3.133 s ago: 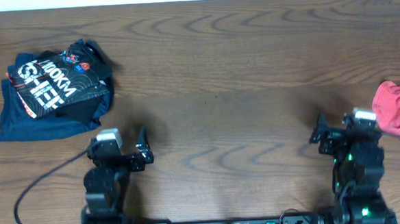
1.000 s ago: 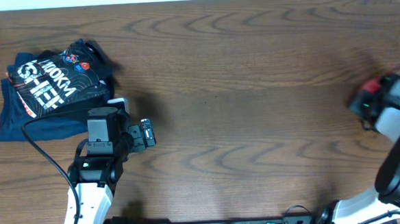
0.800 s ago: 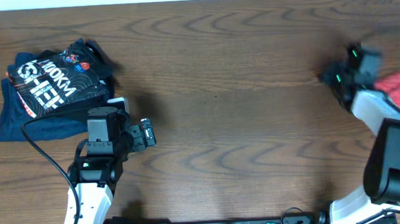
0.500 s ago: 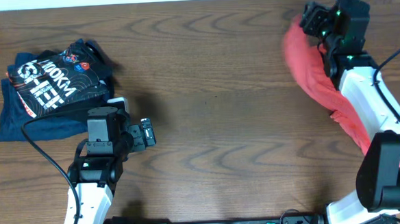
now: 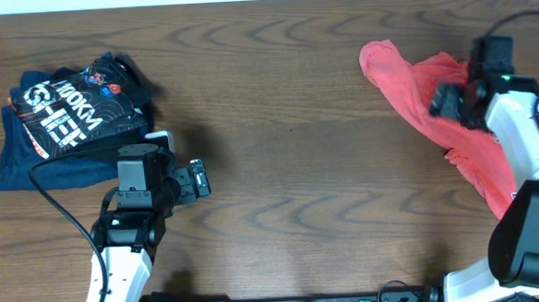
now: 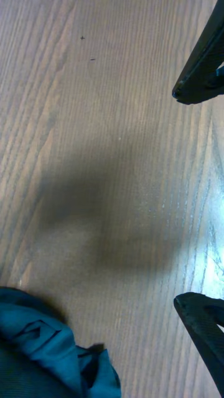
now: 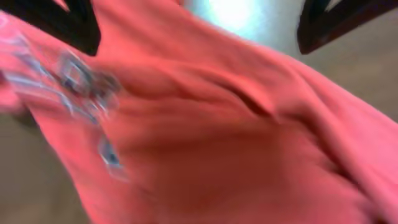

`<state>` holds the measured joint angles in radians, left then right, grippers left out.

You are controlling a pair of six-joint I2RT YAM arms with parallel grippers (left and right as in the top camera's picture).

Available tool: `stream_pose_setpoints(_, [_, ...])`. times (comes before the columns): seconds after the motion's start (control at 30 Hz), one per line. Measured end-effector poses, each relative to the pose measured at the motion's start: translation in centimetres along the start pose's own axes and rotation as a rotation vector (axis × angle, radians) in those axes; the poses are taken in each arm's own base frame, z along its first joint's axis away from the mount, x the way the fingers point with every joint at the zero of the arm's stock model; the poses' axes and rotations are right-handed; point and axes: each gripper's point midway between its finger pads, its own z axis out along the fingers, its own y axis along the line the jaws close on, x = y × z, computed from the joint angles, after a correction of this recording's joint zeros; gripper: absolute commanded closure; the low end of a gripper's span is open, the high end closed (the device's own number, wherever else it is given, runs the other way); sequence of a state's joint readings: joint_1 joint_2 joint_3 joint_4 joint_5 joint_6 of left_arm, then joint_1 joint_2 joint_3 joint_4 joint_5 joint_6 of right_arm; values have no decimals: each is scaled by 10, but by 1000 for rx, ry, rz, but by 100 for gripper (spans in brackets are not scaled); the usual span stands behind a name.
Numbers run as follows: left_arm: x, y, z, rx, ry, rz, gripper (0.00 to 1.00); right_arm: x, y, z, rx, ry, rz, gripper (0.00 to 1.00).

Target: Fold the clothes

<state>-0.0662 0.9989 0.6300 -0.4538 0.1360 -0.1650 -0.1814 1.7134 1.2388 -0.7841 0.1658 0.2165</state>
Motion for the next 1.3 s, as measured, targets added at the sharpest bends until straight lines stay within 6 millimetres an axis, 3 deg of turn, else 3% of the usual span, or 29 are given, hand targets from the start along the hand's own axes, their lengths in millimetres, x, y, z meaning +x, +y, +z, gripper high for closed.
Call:
stream_pose_setpoints(0.1, [0, -1, 0, 4, 0, -3, 2, 40, -18, -3, 40, 168, -18, 23])
stream_pose_setpoints(0.27, [0, -1, 0, 8, 1, -21, 2, 71, -17, -2, 25, 274, -44, 32])
stream_pose_setpoints(0.53, [0, -2, 0, 11, 2, -22, 2, 76, -13, 26, 21, 212, -26, 40])
stream_pose_setpoints(0.8, [0, -2, 0, 14, 2, -22, 2, 92, -13, 52, 17, 175, -6, 38])
stream_pose_setpoints(1.03, [0, -2, 0, 14, 2, -22, 2, 82, -11, 56, 14, 121, 13, 39])
stream_pose_setpoints(1.3, [0, -2, 0, 14, 2, -22, 2, 75, -11, 57, 14, 94, 26, 57])
